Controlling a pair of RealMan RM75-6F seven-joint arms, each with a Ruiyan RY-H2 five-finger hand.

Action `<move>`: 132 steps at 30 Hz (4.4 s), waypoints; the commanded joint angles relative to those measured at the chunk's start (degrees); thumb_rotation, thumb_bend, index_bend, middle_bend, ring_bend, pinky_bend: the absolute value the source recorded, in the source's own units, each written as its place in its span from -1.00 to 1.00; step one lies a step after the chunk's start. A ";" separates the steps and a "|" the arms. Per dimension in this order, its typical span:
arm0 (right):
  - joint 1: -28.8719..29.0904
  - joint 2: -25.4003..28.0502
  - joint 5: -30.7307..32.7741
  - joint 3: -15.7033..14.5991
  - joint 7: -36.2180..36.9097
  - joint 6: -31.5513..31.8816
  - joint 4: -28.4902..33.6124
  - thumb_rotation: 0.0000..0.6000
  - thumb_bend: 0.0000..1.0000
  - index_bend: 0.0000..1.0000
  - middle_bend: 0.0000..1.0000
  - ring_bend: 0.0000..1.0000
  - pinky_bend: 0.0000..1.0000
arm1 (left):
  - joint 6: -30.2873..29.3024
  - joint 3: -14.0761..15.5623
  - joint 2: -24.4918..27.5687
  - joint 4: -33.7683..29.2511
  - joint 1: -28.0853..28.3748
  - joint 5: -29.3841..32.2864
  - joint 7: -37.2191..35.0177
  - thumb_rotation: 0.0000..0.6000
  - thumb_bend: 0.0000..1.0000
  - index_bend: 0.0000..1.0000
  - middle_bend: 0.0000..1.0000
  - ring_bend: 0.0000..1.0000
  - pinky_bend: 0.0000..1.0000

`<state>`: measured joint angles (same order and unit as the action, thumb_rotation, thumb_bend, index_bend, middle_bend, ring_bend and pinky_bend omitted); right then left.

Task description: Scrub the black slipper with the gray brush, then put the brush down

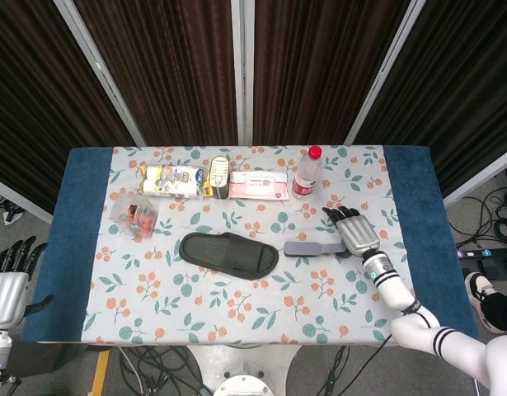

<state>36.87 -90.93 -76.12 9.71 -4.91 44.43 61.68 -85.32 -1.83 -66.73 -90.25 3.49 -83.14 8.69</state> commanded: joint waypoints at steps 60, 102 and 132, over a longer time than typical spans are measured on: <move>7.35 5.45 20.24 -2.95 0.28 -11.70 11.70 1.00 -0.29 0.67 0.54 0.60 0.96 | -1.03 -0.02 -1.65 2.25 -1.93 0.66 -3.19 1.00 -0.92 -0.62 -0.69 -0.82 -0.71; 9.09 24.16 -0.02 0.47 10.13 -4.28 31.95 1.00 0.24 1.00 0.94 1.00 1.00 | 45.28 -6.75 -14.76 12.96 40.66 -2.62 -14.99 1.00 -0.68 -0.70 -0.74 -0.82 -0.72; 15.25 6.60 5.27 -2.24 -0.64 -7.37 19.42 1.00 0.23 1.00 0.94 1.00 1.00 | 51.32 -4.72 -27.00 25.59 46.19 9.67 -8.18 1.00 -0.68 -0.28 -0.19 -0.46 -0.55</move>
<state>51.08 -82.42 -71.24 7.57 -4.30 37.58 82.92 -33.84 -6.64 -93.63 -64.78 49.73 -73.33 0.63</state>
